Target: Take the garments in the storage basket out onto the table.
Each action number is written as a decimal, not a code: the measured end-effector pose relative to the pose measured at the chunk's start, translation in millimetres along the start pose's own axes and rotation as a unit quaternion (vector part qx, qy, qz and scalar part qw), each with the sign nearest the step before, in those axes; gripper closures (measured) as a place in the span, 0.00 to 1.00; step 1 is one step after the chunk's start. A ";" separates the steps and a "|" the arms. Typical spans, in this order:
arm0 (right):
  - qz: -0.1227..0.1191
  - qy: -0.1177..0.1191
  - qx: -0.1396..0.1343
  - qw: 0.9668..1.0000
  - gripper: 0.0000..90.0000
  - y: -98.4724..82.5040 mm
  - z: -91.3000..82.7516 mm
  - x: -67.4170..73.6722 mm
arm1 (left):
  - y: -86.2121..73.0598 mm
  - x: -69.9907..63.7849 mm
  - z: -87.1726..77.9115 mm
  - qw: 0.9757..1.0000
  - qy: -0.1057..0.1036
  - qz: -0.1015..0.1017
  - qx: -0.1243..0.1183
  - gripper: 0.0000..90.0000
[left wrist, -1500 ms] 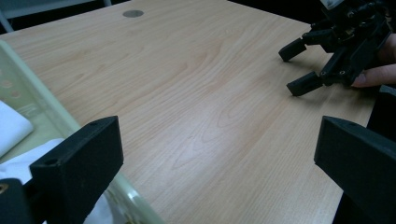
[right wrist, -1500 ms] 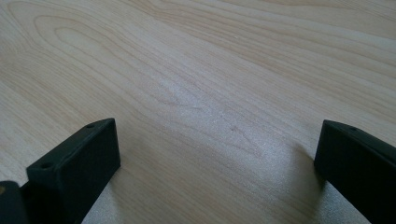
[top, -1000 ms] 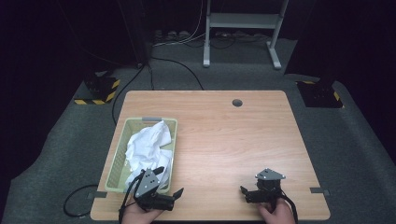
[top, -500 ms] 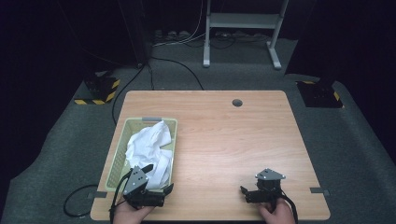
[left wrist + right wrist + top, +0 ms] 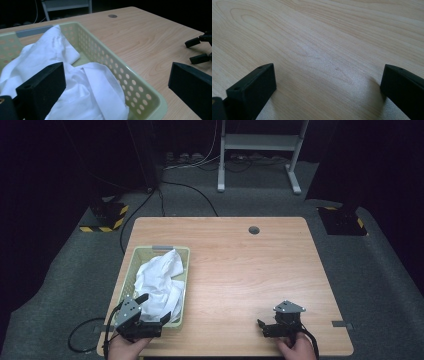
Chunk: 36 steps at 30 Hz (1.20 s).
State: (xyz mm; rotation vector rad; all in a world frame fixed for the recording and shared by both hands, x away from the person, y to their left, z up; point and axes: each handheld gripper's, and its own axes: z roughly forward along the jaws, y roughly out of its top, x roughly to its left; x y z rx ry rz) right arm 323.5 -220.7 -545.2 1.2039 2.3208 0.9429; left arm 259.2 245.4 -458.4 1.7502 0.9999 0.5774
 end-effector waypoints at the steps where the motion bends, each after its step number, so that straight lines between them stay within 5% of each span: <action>1: 0.000 0.000 0.000 1.000 0.00 0.0 0.0 0.0 | -0.2 2.0 -1.6 1.000 0.002 -0.002 -0.001 0.02; 15: 0.000 0.000 0.000 1.000 0.00 0.0 0.0 0.0 | -4.0 22.0 -18.0 0.999 0.033 -0.024 -0.005 0.02; 36: 0.000 0.000 0.000 1.000 0.00 0.0 0.0 0.0 | 1.2 31.9 -4.2 0.997 0.046 -0.038 0.037 0.01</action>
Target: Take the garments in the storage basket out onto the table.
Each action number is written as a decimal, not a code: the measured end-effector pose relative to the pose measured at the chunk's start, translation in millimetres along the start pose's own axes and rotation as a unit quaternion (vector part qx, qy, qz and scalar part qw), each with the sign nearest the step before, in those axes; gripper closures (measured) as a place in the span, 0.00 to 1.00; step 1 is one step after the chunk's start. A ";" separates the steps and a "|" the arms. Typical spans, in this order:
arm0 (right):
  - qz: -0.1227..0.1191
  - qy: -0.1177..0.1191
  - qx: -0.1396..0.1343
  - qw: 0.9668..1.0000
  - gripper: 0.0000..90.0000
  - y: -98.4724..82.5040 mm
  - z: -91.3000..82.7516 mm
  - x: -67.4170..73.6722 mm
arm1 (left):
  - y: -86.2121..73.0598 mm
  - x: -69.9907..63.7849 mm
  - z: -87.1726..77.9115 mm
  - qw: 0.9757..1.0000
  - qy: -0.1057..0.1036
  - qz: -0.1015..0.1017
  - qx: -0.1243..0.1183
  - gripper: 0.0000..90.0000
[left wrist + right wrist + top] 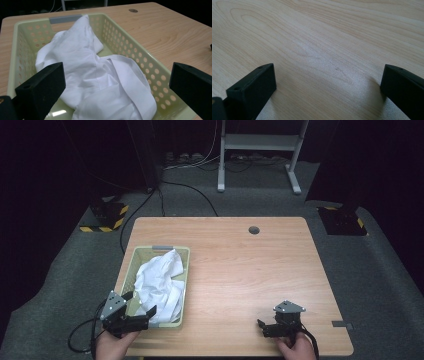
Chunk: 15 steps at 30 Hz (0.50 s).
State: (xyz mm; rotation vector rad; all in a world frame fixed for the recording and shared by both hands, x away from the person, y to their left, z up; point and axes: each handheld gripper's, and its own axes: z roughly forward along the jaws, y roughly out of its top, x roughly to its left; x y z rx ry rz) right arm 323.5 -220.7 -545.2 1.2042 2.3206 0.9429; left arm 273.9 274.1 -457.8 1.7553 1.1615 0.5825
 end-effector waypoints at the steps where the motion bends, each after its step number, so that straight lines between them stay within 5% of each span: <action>1: 0.000 0.000 0.000 1.000 0.00 0.0 0.0 0.0 | 2.7 1.4 2.7 1.000 0.002 0.001 0.008 0.01; 15: 0.000 0.000 0.000 1.000 0.00 0.0 0.0 -0.1 | 27.8 10.7 29.1 0.997 0.016 0.011 0.073 0.01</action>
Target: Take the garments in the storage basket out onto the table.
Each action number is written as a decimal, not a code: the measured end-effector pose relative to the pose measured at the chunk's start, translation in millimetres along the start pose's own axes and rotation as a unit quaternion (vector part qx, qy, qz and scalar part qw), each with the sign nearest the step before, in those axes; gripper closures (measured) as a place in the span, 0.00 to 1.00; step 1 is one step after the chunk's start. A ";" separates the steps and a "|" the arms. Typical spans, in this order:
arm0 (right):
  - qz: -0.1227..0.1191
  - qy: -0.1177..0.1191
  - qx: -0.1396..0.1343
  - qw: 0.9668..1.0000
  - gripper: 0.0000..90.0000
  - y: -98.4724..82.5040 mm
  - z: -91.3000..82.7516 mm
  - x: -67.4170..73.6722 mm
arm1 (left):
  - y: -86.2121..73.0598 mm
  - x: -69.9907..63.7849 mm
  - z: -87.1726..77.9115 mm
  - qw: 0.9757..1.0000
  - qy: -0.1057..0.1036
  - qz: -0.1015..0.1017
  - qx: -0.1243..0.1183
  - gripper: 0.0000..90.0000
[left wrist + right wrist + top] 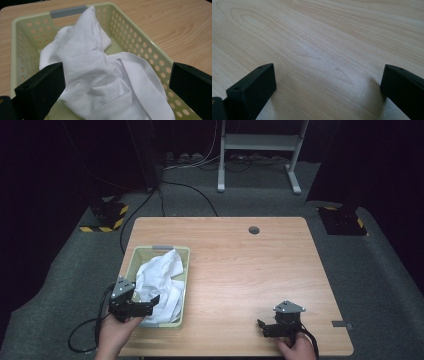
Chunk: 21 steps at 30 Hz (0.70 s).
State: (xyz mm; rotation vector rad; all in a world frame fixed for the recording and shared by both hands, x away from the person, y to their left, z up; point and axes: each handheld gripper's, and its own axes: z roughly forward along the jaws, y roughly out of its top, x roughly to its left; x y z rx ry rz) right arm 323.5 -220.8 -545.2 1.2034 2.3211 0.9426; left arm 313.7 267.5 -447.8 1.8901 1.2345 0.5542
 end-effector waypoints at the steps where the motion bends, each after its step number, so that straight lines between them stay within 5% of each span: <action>1: 0.000 0.000 0.000 1.000 0.00 0.0 0.0 0.0 | 0.9 0.5 2.0 1.000 0.002 0.000 0.006 0.01; 9: 0.001 0.000 0.000 1.000 0.00 0.0 0.0 0.1 | 4.6 8.5 22.0 0.999 0.016 -0.018 0.047 0.01; 21: 0.001 0.000 0.000 1.000 0.00 0.0 0.0 0.1 | 12.9 24.2 46.2 0.993 0.023 -0.038 0.106 0.01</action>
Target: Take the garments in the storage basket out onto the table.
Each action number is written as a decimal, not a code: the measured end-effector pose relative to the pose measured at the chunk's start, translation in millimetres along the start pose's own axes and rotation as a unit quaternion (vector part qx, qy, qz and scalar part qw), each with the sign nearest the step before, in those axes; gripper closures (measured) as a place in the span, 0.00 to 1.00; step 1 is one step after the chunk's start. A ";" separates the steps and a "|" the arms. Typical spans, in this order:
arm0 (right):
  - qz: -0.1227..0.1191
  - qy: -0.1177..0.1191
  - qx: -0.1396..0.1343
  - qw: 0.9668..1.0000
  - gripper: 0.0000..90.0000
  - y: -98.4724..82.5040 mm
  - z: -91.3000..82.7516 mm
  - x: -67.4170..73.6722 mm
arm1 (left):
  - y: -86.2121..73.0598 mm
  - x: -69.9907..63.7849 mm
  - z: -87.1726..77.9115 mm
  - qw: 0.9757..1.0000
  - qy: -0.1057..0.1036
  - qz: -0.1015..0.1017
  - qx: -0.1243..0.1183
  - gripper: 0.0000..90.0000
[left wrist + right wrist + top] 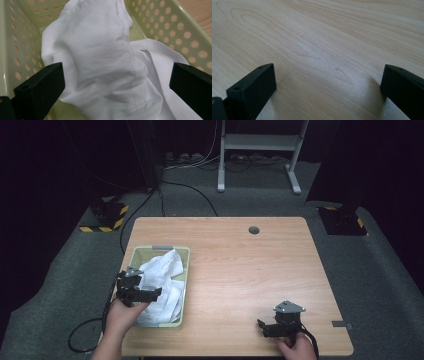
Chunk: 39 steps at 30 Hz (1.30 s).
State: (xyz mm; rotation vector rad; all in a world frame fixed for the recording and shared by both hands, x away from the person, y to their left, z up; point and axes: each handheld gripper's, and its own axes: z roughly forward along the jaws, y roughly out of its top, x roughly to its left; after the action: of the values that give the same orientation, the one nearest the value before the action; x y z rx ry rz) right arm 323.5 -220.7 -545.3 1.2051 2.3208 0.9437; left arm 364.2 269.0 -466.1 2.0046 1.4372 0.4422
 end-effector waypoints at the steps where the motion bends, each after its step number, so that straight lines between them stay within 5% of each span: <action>1: 0.000 0.000 0.000 1.000 0.00 0.0 0.0 0.0 | 0.9 0.3 1.3 1.000 0.001 0.000 0.003 0.00; 12: 0.000 0.000 0.000 1.000 0.00 0.0 0.0 0.0 | 5.9 2.6 19.4 0.999 0.008 -0.003 0.049 0.01; 21: 0.000 0.000 0.000 1.000 0.00 0.0 0.0 0.0 | 4.5 8.6 40.6 0.995 -0.007 -0.014 0.095 0.01; 33: -0.001 0.000 0.000 1.000 0.00 0.0 0.0 -0.1 | 8.0 3.1 61.4 0.988 -0.024 0.002 0.150 0.00; 39: 0.000 0.000 0.000 1.000 0.00 0.0 0.0 0.0 | 9.9 -1.3 72.0 0.982 -0.010 0.028 0.188 0.01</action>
State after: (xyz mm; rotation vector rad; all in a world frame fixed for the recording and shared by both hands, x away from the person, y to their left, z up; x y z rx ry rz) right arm 323.5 -220.8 -545.2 1.2052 2.3210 0.9437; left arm 413.8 244.7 -513.4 2.3412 1.5435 0.1809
